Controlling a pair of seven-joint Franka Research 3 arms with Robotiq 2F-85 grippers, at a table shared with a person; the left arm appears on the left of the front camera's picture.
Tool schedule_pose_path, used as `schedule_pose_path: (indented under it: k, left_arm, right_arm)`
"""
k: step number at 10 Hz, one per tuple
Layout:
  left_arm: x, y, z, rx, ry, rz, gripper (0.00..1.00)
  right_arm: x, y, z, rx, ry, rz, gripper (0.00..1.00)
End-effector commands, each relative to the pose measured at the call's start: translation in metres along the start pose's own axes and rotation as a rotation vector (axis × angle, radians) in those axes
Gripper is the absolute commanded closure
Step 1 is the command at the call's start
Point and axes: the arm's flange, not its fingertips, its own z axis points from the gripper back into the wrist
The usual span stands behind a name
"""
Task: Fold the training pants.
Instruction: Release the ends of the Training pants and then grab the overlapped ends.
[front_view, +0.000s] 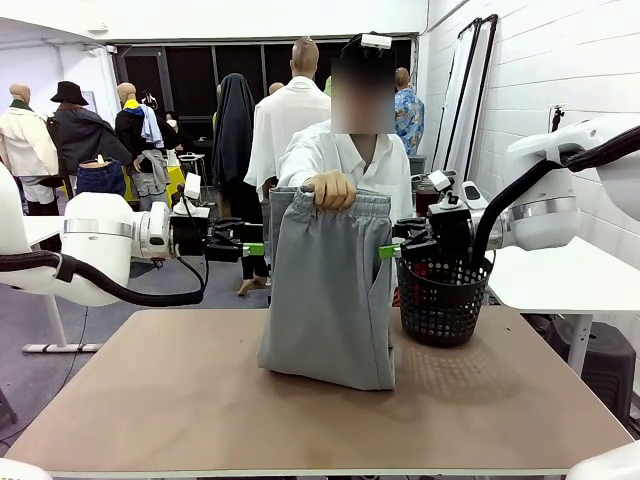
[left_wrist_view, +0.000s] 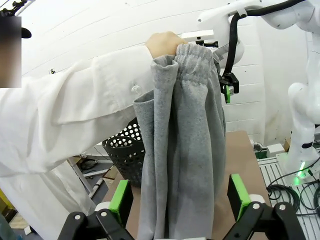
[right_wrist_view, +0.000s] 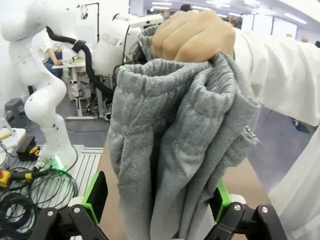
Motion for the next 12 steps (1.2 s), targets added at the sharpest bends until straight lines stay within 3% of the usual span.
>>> schedule_pose_path:
  k: [1,12]
  left_arm:
    - [-0.003,0.009,-0.013,-0.014,-0.002,-0.033,0.00]
    - [0.001,0.003,-0.057,-0.110,-0.023,-0.003,0.00]
  right_arm:
    - [0.002,0.002,0.004,0.028,0.012,-0.023,0.00]
    - [0.005,-0.014,-0.027,0.064,-0.068,-0.023,0.00]
